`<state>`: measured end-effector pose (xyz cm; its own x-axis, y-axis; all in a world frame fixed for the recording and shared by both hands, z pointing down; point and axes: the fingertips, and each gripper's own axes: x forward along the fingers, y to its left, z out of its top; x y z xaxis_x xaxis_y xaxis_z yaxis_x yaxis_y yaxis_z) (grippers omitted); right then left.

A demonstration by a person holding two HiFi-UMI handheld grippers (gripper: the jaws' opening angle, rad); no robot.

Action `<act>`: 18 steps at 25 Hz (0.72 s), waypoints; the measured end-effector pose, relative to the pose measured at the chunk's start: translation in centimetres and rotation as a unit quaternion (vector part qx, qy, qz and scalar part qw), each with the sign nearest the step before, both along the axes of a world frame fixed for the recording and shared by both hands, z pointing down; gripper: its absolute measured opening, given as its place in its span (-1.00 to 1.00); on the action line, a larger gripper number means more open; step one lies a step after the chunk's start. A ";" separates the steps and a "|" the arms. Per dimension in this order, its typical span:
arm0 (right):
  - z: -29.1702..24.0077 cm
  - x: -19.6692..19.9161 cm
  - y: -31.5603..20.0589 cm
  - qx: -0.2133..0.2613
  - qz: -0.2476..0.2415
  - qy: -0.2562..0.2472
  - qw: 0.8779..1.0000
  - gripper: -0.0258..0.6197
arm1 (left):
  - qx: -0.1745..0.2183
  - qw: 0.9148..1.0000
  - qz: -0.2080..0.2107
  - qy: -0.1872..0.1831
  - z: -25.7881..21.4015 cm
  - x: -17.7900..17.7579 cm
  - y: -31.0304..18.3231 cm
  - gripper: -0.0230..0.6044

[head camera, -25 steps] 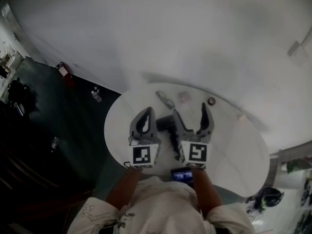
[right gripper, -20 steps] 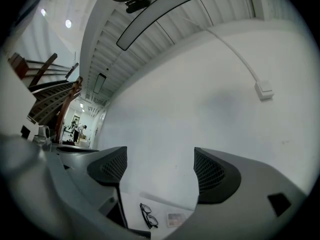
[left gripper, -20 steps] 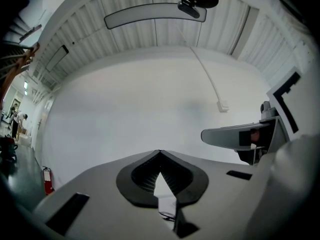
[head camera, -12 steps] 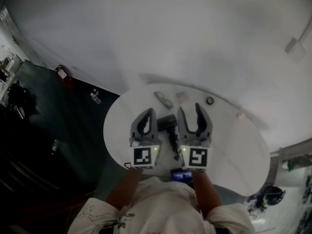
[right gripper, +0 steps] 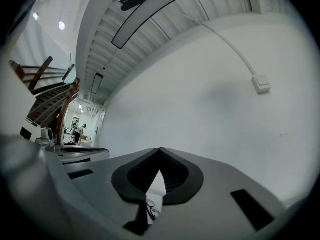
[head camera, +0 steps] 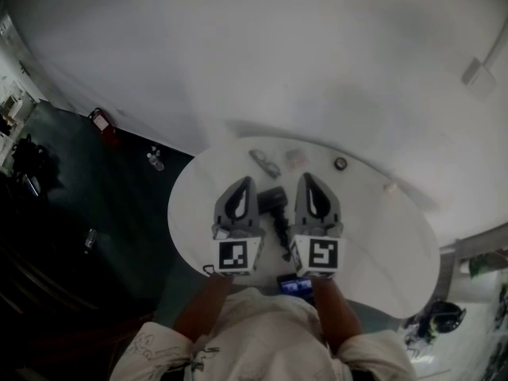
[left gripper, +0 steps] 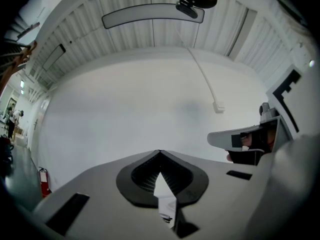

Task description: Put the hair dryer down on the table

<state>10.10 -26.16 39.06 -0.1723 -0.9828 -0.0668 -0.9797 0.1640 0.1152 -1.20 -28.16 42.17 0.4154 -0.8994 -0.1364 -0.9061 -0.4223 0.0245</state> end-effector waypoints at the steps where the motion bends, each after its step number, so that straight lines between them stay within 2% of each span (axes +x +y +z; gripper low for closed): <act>1: 0.1 0.0 0.0 -0.004 -0.001 -0.003 1.000 -0.90 | -0.003 1.000 0.000 -0.001 0.1 0.0 0.0 -0.94; 18: 0.8 0.4 -0.3 -0.014 0.001 -0.008 1.000 -0.90 | -0.008 1.000 -0.005 0.004 0.3 0.1 -0.1 -0.94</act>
